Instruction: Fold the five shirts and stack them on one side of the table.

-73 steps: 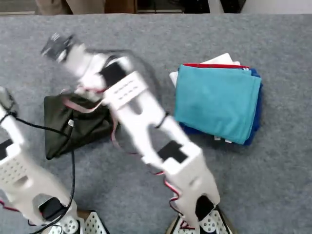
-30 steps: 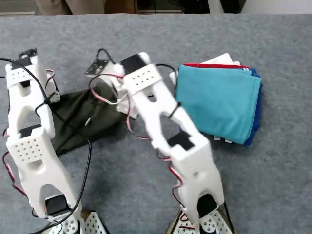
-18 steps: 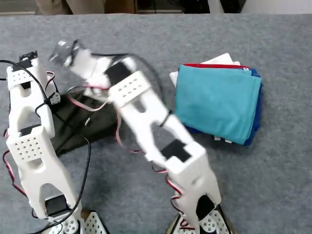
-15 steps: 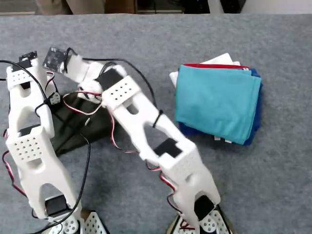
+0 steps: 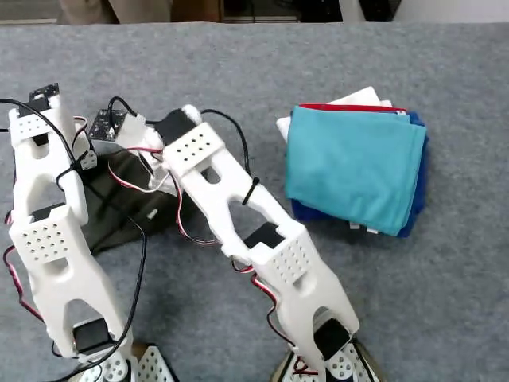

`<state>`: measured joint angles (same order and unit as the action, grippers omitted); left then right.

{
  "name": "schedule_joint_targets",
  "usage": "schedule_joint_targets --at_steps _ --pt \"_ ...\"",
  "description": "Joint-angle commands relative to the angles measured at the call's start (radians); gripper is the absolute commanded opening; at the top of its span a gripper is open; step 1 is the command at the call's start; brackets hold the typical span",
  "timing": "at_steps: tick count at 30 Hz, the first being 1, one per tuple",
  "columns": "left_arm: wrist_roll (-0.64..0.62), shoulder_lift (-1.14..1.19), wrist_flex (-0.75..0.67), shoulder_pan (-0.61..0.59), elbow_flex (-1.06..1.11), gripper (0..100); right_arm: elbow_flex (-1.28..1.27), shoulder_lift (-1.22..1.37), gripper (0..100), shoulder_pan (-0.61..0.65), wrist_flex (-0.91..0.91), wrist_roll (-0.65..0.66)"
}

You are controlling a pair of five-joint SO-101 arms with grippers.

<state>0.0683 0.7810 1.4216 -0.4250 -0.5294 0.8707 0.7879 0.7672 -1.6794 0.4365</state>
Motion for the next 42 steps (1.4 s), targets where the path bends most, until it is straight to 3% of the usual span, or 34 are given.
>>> schedule_joint_targets --at_steps 1,8,16,20,24,31,35,42 --pt "-0.006 0.004 -0.011 -0.035 -0.026 2 0.065 -0.065 0.2 -0.024 -0.112 -0.014" --pt "-0.006 0.004 -0.011 -0.037 -0.025 2 -0.122 -0.194 0.2 -0.041 -0.037 -0.021" --pt "0.002 0.005 0.018 -0.017 -0.023 2 -0.137 -0.074 0.2 -0.028 0.612 -0.025" --pt "0.002 0.005 0.018 -0.018 -0.023 2 -0.127 0.05 0.2 0.004 0.723 -0.025" --pt "0.002 0.005 0.018 -0.017 -0.023 2 -0.125 0.111 0.2 0.012 0.617 -0.025" --pt "0.002 0.005 0.017 -0.017 -0.023 2 0.047 0.073 0.2 0.01 0.117 -0.017" --pt "0.002 0.005 0.017 -0.015 -0.023 2 0.213 0.071 0.2 0.004 -0.08 -0.017" --pt "0.002 0.005 0.017 -0.018 -0.023 2 0.174 -0.03 0.2 -0.005 -0.109 -0.018"
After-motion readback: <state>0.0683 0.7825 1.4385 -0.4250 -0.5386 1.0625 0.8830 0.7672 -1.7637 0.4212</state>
